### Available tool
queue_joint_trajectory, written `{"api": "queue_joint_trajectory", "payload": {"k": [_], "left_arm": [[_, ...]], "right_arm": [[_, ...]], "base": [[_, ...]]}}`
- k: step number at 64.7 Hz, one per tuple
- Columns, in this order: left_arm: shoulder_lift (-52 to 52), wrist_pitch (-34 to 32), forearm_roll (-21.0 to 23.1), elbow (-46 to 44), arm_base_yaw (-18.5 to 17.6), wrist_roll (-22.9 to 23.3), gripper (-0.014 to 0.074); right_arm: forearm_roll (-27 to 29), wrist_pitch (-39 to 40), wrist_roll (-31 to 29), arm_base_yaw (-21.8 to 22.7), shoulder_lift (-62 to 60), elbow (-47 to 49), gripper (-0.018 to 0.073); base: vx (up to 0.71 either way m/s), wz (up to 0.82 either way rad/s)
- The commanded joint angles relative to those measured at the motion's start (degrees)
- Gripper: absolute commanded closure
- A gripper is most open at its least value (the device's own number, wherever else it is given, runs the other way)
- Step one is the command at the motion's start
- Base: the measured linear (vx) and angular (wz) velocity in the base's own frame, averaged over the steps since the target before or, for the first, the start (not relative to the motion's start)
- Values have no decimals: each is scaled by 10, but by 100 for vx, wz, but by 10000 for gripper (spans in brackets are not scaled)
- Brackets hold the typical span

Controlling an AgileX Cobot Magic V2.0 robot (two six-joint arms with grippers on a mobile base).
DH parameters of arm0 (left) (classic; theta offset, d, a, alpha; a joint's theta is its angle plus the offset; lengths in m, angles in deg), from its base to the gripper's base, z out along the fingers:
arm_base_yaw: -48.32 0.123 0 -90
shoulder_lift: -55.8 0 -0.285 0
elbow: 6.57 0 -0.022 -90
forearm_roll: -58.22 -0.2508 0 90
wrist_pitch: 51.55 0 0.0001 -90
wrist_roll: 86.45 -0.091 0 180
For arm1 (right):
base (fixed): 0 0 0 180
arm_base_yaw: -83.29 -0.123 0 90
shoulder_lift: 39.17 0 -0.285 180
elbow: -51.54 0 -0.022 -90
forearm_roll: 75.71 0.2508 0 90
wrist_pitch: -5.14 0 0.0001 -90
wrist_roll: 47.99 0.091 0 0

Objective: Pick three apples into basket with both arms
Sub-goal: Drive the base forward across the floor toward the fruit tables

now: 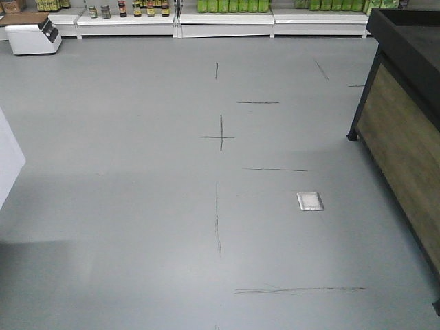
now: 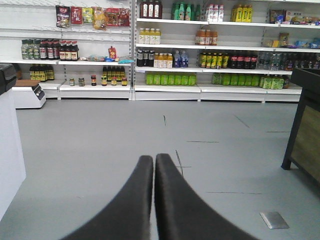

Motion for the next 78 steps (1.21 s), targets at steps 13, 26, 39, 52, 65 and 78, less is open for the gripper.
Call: {"api": "queue_joint_trajectory", "payload": {"k": [13, 26, 39, 52, 65, 78], "left_arm": [[-8, -43, 4, 13, 1, 1, 603], [-8, -43, 4, 13, 1, 1, 603], [-8, -43, 4, 13, 1, 1, 603], [-8, -43, 4, 13, 1, 1, 603], [-8, -43, 4, 13, 1, 1, 603], [-8, -43, 4, 13, 1, 1, 603]], "right_arm": [[-5, 41, -1, 1, -6, -8, 568], [-5, 41, -1, 1, -6, -8, 568], [-5, 41, -1, 1, -6, -8, 568], [-5, 41, -1, 1, -6, -8, 568], [-5, 41, -1, 1, -6, -8, 568], [-5, 41, -1, 1, -6, -8, 568]], "base": [[0, 0], [0, 0], [0, 0], [0, 0], [0, 1], [2, 0]]}}
